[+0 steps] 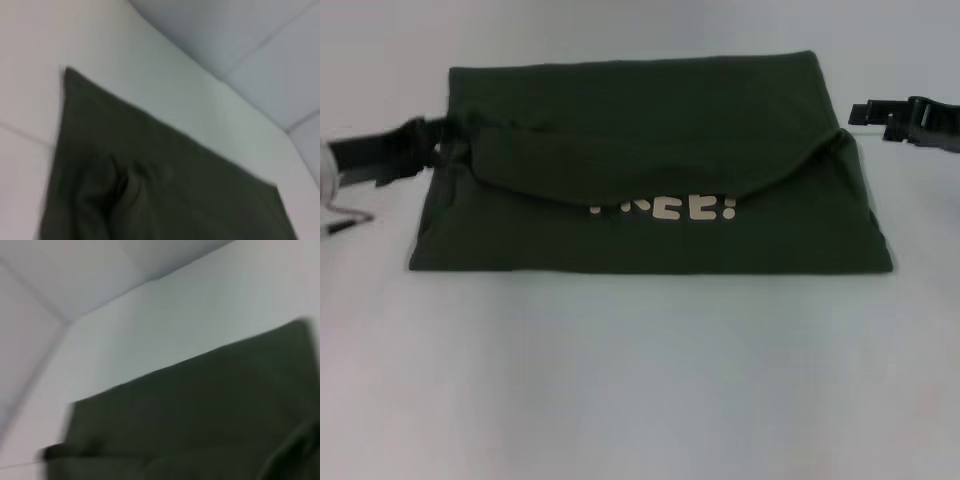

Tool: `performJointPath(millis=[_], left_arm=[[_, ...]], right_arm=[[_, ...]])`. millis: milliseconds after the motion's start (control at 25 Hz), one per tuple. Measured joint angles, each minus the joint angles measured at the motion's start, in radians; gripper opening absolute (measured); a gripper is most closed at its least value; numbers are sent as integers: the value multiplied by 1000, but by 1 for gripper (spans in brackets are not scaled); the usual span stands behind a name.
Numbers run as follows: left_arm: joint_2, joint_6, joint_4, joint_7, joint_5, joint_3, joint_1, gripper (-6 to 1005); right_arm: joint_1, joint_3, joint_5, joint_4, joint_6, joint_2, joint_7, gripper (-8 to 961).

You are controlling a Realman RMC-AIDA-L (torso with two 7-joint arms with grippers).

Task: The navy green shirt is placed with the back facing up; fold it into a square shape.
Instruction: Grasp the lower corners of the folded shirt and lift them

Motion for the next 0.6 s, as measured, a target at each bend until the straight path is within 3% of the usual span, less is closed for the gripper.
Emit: performJointPath(millis=[160, 320, 440, 600], left_arm=[[28, 77, -44, 142, -3, 4, 38, 703], [32, 91, -45, 274, 6, 6, 81, 829], [31, 54, -60, 314, 26, 12, 86, 824], [31, -27, -116, 199, 73, 15, 69, 824]], right_arm=[[-73, 34, 136, 29, -190, 0, -57, 743], [-102, 39, 173, 29, -223, 0, -67, 743], [-111, 48, 180, 30, -227, -1, -68, 744], [-113, 50, 181, 32, -226, -1, -68, 744]])
